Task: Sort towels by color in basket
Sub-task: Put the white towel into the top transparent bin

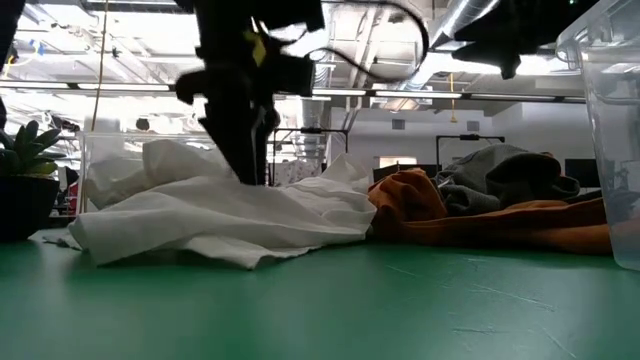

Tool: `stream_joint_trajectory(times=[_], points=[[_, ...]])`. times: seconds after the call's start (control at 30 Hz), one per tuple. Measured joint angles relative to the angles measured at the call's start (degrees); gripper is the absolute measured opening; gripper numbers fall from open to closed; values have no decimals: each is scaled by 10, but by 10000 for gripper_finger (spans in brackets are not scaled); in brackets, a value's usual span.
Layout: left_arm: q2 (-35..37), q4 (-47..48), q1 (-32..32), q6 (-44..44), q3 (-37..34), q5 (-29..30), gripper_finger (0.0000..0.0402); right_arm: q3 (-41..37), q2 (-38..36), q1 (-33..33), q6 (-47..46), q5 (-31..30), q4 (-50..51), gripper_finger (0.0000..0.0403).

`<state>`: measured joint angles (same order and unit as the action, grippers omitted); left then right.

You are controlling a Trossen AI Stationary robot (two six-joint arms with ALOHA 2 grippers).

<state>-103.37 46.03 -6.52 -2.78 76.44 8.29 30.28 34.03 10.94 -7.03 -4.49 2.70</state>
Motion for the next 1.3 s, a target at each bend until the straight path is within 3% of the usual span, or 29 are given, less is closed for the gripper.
stream_joint_trajectory(times=[0.23, 0.33, 0.5, 0.7, 1.0, 1.3], points=[[-8, -23, -9, 19, 0, -122, 167, 0, 2, -7, 0, 0, -2, 223], [-9, -20, -15, 45, 0, -120, 132, 0, 2, -7, 0, 0, -1, 223], [-15, -31, -25, 84, 0, -113, 17, 0, 2, -7, 0, 0, -1, 223], [-3, -28, -24, 84, 7, -112, 1, 0, 2, -7, 0, -1, -1, 223], [46, -32, -16, -28, 19, -88, 15, 0, 2, -7, 0, -1, -1, 223], [40, -26, -26, -47, 18, -30, 161, 0, 11, -7, 0, -1, -13, 223]])
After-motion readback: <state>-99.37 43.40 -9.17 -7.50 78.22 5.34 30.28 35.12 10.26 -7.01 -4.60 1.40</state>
